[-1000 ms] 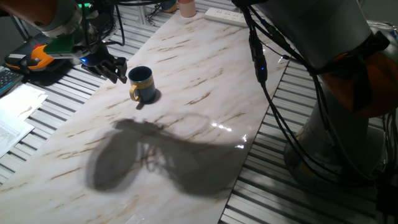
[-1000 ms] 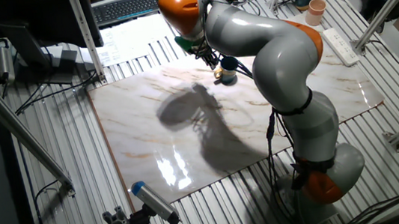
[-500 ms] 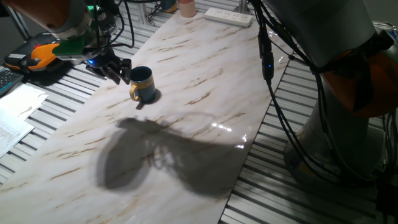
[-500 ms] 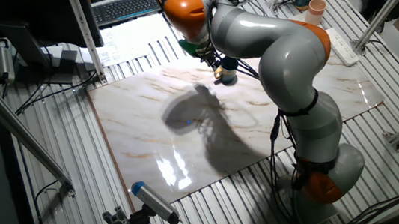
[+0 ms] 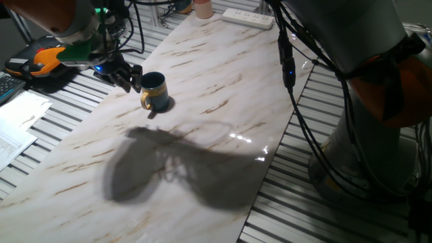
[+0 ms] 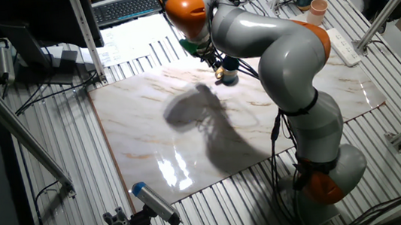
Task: Pick up the cup
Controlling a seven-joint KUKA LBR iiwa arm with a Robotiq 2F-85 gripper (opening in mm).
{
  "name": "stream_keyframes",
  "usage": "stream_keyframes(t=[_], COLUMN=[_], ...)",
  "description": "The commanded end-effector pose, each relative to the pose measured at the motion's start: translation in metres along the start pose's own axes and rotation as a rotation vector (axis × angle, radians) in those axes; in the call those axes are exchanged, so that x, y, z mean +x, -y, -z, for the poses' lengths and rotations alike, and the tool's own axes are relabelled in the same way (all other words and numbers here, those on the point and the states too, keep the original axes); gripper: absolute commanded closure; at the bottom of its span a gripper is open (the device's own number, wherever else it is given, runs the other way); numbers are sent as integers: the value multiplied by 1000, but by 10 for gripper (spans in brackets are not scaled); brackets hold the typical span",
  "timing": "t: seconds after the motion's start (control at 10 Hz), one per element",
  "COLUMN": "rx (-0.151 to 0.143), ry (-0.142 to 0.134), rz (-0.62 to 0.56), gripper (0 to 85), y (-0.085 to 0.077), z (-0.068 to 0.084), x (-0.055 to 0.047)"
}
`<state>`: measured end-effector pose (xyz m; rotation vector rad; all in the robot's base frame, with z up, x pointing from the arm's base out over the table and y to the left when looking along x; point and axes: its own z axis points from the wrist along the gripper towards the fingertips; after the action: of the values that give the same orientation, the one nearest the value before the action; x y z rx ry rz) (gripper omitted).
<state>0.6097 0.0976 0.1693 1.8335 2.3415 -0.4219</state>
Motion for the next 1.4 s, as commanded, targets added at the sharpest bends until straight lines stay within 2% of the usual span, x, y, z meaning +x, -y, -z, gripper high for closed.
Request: stream_keyframes(t=[0.0, 0.2, 0.4, 0.8, 1.1, 1.3], rx=[1, 11, 8, 9, 50, 60], ry=[-5, 3, 12, 9, 24, 28], rz=[-6, -9, 0, -4, -33, -39], gripper=[510, 510, 510, 510, 510, 510], y=[-2, -5, -7, -8, -10, -11], z=[-1, -3, -6, -8, -14, -15], x=[-1, -4, -8, -8, -6, -7])
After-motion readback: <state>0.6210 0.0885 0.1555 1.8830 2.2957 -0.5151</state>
